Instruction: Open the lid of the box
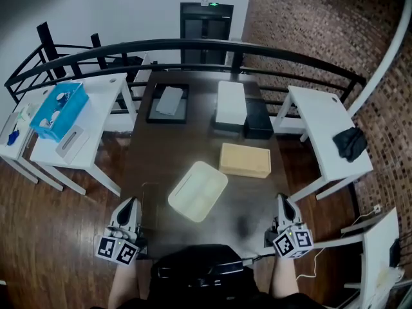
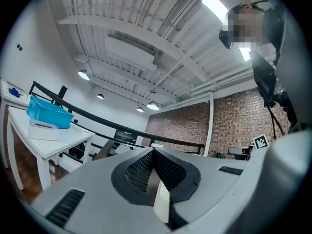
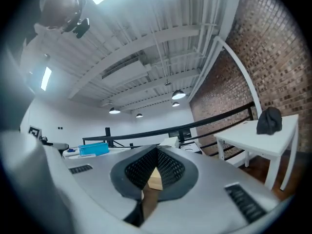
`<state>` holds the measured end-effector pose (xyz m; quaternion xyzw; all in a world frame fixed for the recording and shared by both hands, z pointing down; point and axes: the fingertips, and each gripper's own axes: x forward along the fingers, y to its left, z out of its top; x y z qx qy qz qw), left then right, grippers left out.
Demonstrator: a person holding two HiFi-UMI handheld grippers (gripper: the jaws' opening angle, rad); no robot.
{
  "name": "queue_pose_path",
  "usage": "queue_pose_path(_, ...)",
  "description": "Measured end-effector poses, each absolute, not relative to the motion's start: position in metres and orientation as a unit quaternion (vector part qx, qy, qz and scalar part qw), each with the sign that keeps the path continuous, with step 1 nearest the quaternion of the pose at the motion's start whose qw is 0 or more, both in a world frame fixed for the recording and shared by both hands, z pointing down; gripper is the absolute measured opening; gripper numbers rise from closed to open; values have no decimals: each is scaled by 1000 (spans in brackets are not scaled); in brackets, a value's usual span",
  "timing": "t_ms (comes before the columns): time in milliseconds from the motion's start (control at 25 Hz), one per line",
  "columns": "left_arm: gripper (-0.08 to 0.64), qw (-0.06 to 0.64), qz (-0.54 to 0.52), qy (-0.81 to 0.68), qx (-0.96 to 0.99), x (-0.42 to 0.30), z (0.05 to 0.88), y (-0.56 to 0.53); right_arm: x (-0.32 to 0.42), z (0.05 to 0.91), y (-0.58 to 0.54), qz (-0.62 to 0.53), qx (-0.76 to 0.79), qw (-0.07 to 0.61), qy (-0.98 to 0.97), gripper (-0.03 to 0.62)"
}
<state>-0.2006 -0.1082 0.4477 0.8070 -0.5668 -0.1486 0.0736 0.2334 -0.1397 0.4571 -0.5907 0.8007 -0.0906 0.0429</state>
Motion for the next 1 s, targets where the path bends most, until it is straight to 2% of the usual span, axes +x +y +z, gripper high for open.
queue_pose_path(1000, 0, 65, -138, -566, 810, -204, 447, -103, 212, 463, -134, -96, -562, 41, 821, 2)
